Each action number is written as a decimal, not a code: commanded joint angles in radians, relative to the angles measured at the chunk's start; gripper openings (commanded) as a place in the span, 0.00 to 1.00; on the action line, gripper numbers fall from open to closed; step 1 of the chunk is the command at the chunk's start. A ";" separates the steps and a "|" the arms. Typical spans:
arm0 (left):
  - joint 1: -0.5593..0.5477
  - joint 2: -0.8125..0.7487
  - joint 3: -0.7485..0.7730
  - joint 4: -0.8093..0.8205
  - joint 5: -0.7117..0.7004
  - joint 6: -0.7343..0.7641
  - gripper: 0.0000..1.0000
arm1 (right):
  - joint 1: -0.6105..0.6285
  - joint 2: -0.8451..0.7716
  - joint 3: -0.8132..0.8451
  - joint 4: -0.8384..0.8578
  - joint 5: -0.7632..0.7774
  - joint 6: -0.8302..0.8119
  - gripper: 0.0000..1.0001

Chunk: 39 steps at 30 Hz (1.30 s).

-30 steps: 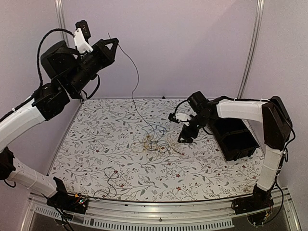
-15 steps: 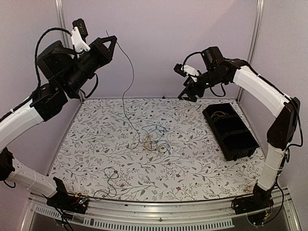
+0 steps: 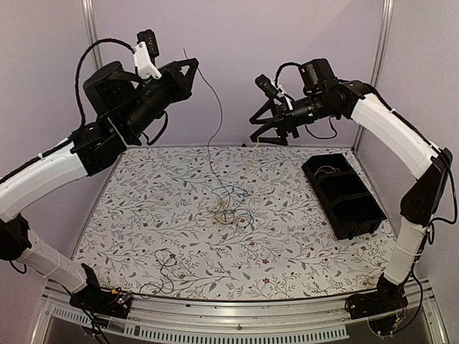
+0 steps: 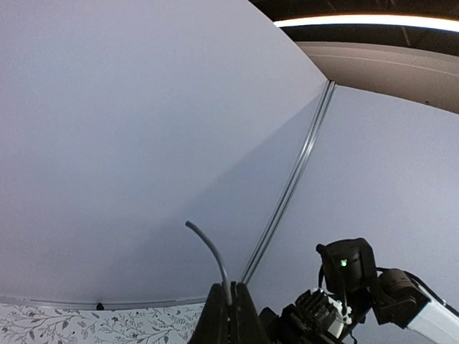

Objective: Untangle the cables

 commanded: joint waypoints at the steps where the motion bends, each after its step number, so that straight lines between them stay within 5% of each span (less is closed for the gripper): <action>1: 0.001 0.055 0.042 0.021 0.070 0.006 0.00 | 0.051 0.035 0.064 0.087 -0.051 0.088 0.89; 7: 0.001 0.089 0.047 0.025 0.124 -0.041 0.00 | 0.063 0.108 0.100 0.165 0.030 0.237 0.88; 13: 0.001 0.095 0.036 0.016 0.143 -0.070 0.00 | 0.063 0.153 0.106 0.213 0.066 0.333 0.67; 19: 0.002 0.088 0.006 0.011 0.129 -0.074 0.00 | 0.063 0.169 0.117 0.229 0.106 0.366 0.01; 20: 0.005 0.085 -0.007 0.007 0.118 -0.069 0.09 | 0.063 0.169 0.117 0.230 0.109 0.369 0.00; 22: 0.006 0.068 -0.060 0.006 0.062 -0.061 0.42 | 0.061 0.168 0.117 0.231 0.113 0.375 0.00; 25: 0.012 0.009 -0.214 0.051 -0.014 -0.048 0.56 | 0.062 0.162 0.114 0.237 0.161 0.388 0.00; 29: 0.012 -0.063 -0.442 0.150 -0.034 -0.029 0.60 | 0.055 0.157 0.111 0.242 0.179 0.401 0.00; 33: 0.011 -0.070 -0.637 0.352 0.125 0.071 0.59 | 0.055 0.158 0.112 0.246 0.190 0.412 0.00; 36: 0.008 -0.032 -0.670 0.443 0.265 0.138 0.57 | 0.054 0.158 0.111 0.246 0.194 0.413 0.00; 39: -0.005 0.024 -0.648 0.480 0.254 0.208 0.59 | 0.054 0.157 0.109 0.246 0.191 0.415 0.00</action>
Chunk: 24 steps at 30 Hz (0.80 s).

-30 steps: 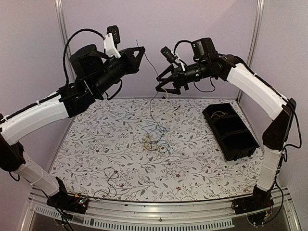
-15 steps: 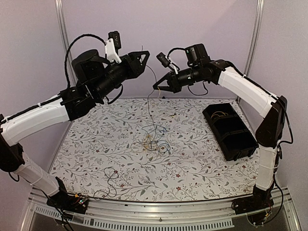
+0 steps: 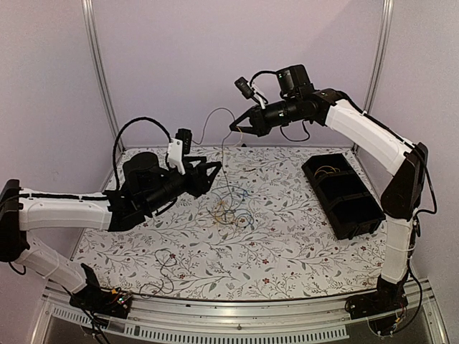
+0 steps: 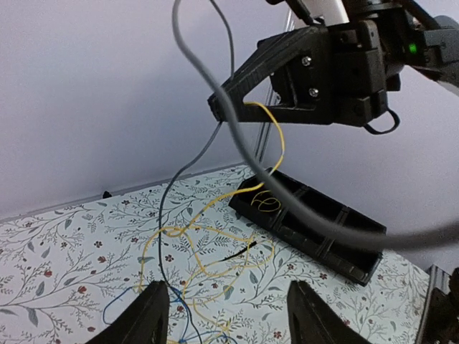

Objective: Untangle the cables

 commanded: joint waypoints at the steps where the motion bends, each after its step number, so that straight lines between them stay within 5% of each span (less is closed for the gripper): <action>1: -0.015 0.058 0.033 0.198 0.066 0.152 0.60 | -0.006 -0.011 0.023 0.027 0.013 0.014 0.00; 8: -0.017 0.180 0.147 0.181 -0.070 0.260 0.60 | -0.006 -0.026 0.010 0.026 0.008 0.012 0.00; 16: -0.022 0.258 0.232 0.138 -0.091 0.334 0.40 | -0.007 -0.037 0.004 0.027 -0.001 0.020 0.00; 24: -0.023 0.288 0.258 0.104 -0.053 0.365 0.38 | -0.012 -0.030 0.006 0.032 -0.018 0.034 0.00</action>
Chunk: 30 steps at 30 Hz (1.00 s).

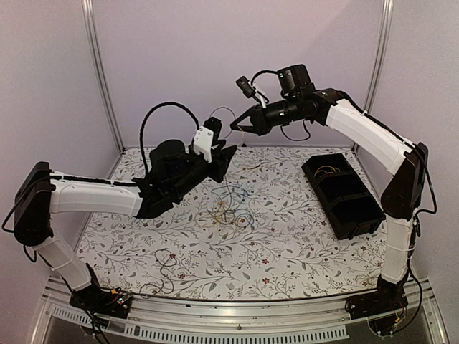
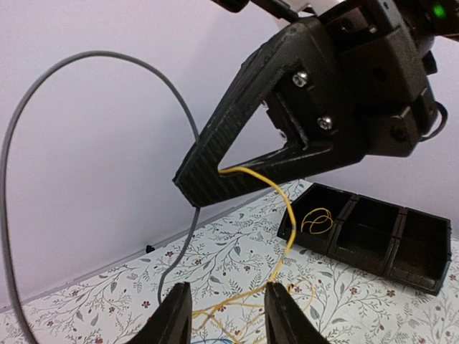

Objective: Untangle the cables

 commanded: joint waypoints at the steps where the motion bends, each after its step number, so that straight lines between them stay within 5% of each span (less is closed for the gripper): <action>1: -0.011 0.039 0.047 -0.032 0.043 0.044 0.38 | -0.009 -0.030 0.007 0.025 -0.016 0.019 0.00; 6: -0.011 0.114 0.115 -0.088 0.070 0.121 0.38 | -0.012 -0.032 0.007 0.026 -0.018 0.022 0.00; 11: -0.012 0.147 0.128 -0.118 0.047 0.203 0.01 | -0.041 -0.033 0.005 0.025 -0.012 0.021 0.00; 20: -0.078 0.023 -0.090 -0.137 0.197 0.119 0.00 | -0.176 -0.088 0.051 0.011 0.121 -0.076 0.00; 30: -0.092 -0.032 -0.296 -0.116 0.170 -0.031 0.00 | -0.258 -0.198 0.091 0.020 0.283 -0.181 0.00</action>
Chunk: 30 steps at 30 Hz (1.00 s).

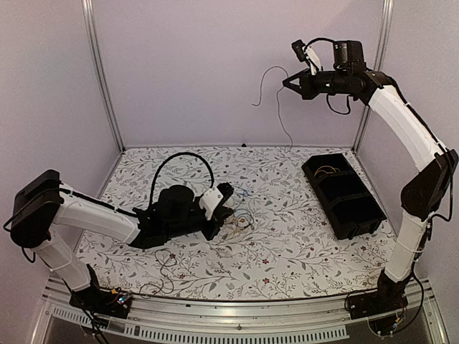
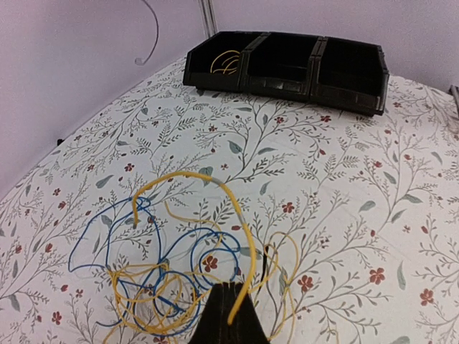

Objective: Untangle the cables

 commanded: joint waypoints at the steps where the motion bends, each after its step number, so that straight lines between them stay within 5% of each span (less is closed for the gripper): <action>1: -0.004 -0.017 -0.018 0.013 -0.012 -0.062 0.00 | -0.022 -0.080 0.051 0.014 0.104 -0.075 0.00; 10: -0.003 0.010 0.038 -0.018 -0.013 -0.085 0.00 | -0.192 -0.189 -0.034 0.017 0.122 -0.109 0.00; 30: 0.006 0.039 0.098 -0.058 0.012 -0.070 0.00 | -0.370 -0.538 -0.647 0.088 0.178 -0.204 0.00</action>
